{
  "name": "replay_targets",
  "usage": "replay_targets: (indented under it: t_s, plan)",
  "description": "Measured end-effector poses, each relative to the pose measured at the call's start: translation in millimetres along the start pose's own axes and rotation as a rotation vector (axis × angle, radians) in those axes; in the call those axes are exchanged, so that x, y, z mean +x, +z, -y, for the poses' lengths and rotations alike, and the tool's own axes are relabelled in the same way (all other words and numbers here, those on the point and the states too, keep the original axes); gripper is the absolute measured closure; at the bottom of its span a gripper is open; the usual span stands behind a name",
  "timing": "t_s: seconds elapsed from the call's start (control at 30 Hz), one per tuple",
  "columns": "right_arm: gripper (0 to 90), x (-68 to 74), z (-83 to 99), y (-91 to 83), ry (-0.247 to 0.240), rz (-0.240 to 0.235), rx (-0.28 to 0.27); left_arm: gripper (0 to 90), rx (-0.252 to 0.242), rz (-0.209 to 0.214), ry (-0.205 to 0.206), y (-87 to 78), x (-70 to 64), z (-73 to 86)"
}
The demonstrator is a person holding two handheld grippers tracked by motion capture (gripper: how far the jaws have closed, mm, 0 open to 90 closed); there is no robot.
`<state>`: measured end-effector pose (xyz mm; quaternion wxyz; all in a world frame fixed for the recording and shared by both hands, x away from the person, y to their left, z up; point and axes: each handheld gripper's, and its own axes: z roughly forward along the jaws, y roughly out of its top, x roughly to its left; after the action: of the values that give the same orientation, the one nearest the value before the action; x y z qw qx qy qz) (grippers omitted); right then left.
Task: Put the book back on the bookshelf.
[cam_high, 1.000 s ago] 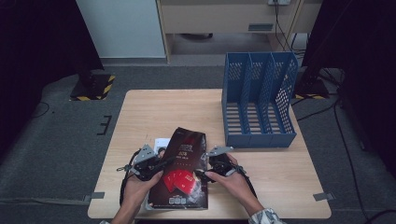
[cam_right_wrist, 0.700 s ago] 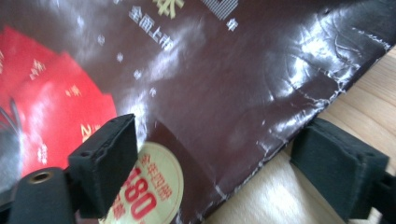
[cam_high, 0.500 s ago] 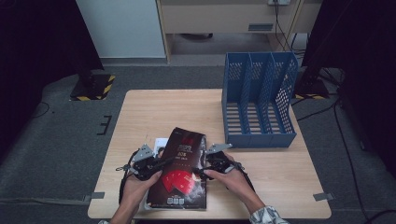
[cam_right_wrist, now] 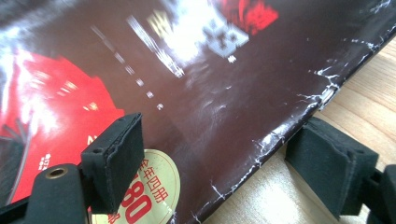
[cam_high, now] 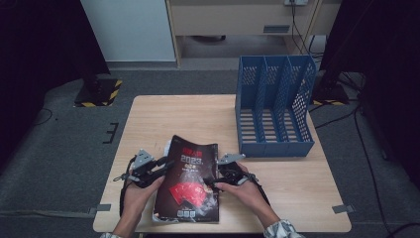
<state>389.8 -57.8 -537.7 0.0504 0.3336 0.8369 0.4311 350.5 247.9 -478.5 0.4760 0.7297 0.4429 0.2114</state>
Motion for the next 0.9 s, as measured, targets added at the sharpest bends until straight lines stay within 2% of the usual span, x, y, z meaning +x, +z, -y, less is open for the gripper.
replay_targets:
  t_s: [0.03, 0.1, 0.17, 0.2, 0.23, 0.3, 0.33, 0.37, 0.43, 0.47, 0.53, 0.6, 0.67, 0.7, 0.77, 0.9]
  plan:
    - [19.5, 0.1, -0.1, 0.1, -0.005, 0.003, 0.000, 57.2, -0.013, -0.019, 0.014, -4.8, 2.6, -1.2]
    - [19.6, 0.4, -0.1, 0.0, -0.006, 0.005, 0.002, 57.8, -0.009, -0.021, 0.026, -6.6, 4.0, -1.1]
    - [19.8, 1.5, -0.2, 0.4, -0.017, 0.015, 0.005, 56.8, 0.059, -0.004, 0.041, -4.8, 7.9, 6.5]
    - [19.8, 1.9, -0.3, 0.6, -0.023, 0.019, 0.008, 55.9, 0.059, -0.004, 0.041, -4.8, 7.9, 6.5]
    - [19.8, 2.2, -0.3, 0.8, -0.027, 0.023, 0.008, 54.8, 0.102, 0.003, 0.047, 0.8, 7.8, 9.8]
    - [19.8, 2.2, -0.4, 0.9, -0.028, 0.024, 0.007, 53.5, 0.114, 0.005, 0.060, 5.1, 6.2, 10.8]
    - [20.0, 2.3, -0.3, 0.7, -0.027, 0.024, 0.008, 53.4, 0.124, 0.007, 0.091, 9.7, 2.7, 11.2]
    - [20.1, 2.3, -0.3, 0.8, -0.027, 0.025, 0.008, 52.8, 0.129, 0.012, 0.106, 11.4, 0.5, 11.6]
    - [20.1, 2.4, -0.3, 0.8, -0.029, 0.027, 0.008, 50.4, 0.136, 0.021, 0.112, 13.1, -1.8, 12.4]
    - [20.1, 2.9, -0.4, 0.8, -0.032, 0.030, 0.012, 49.6, 0.163, 0.032, 0.123, 16.9, -5.0, 15.0]
    - [20.1, 2.9, -0.4, 0.8, -0.030, 0.032, 0.011, 50.1, 0.197, 0.048, 0.119, 21.3, -5.3, 17.8]
    - [20.9, 2.8, -0.4, 0.8, -0.031, 0.033, 0.010, 58.6, 0.229, 0.063, 0.117, 24.9, -5.5, 19.9]
    - [22.2, 2.4, 0.0, 0.3, -0.025, 0.039, 0.005, 58.4, 0.263, 0.074, 0.114, 28.8, -6.1, 22.8]
    - [22.2, 2.4, 0.0, 0.3, -0.025, 0.039, 0.005, 57.0, 0.263, 0.074, 0.114, 28.8, -6.1, 22.8]
    - [22.8, 2.5, 0.0, 0.2, -0.022, 0.042, 0.005, 55.1, 0.305, 0.066, 0.110, 34.0, -7.2, 27.6]
    - [23.3, 2.7, -0.2, 0.7, -0.022, 0.047, 0.002, 54.1, 0.315, 0.075, 0.116, 37.4, -7.6, 28.8]
